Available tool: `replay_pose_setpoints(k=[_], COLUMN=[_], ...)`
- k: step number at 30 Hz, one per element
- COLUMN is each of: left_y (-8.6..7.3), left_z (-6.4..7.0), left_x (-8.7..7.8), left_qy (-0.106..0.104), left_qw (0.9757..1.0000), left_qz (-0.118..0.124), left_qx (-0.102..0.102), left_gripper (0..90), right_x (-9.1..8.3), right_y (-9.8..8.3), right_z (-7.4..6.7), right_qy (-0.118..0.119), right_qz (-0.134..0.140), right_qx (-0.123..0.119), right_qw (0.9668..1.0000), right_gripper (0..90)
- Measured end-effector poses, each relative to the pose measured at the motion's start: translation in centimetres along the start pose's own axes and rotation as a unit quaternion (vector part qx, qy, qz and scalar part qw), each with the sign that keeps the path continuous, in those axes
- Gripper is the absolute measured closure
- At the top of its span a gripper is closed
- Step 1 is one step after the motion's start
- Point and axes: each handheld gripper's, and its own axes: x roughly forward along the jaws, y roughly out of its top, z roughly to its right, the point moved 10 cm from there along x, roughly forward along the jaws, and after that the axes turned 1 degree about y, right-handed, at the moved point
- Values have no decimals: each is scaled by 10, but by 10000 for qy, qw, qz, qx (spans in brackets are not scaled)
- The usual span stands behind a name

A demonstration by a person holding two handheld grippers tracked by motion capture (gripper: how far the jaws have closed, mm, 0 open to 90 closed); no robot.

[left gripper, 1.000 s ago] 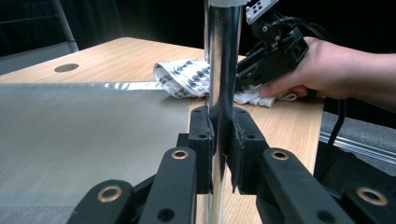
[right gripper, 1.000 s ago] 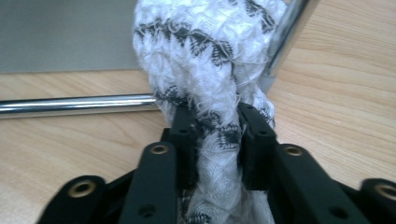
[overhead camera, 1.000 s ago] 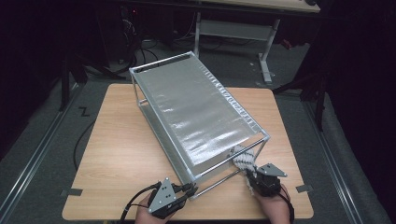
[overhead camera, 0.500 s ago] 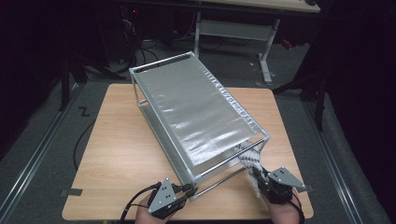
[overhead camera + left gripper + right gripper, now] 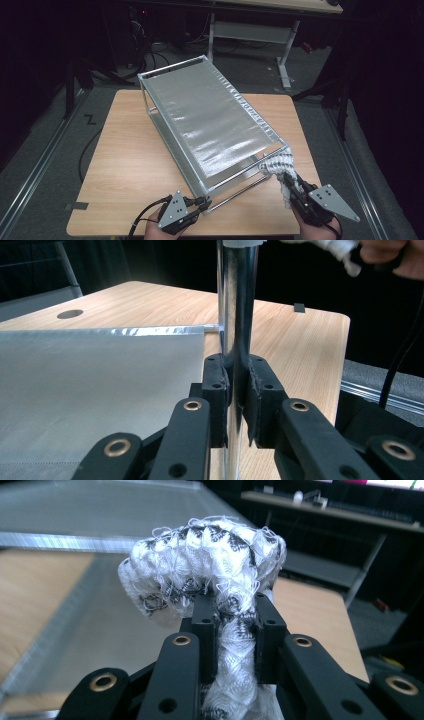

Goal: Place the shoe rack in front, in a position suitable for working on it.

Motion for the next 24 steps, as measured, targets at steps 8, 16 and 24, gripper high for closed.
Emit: replay_pose_setpoints(k=[8,16,24], left_y=[0,0,0], left_z=[0,1,2], left_x=[1,0,1], left_qy=[-13,-1,24], left_qw=[10000,10000,10000], left_qz=[18,15,28], left_qx=[-5,-9,14], left_gripper=[805,804,804], right_x=[-6,10,12], right_y=[46,63,53], right_z=[-9,-33,-66], right_qy=[115,249,777], right_qz=[625,915,642], right_qx=[81,-101,-348], right_qw=[9979,9954,9943], right_gripper=[766,764,757])
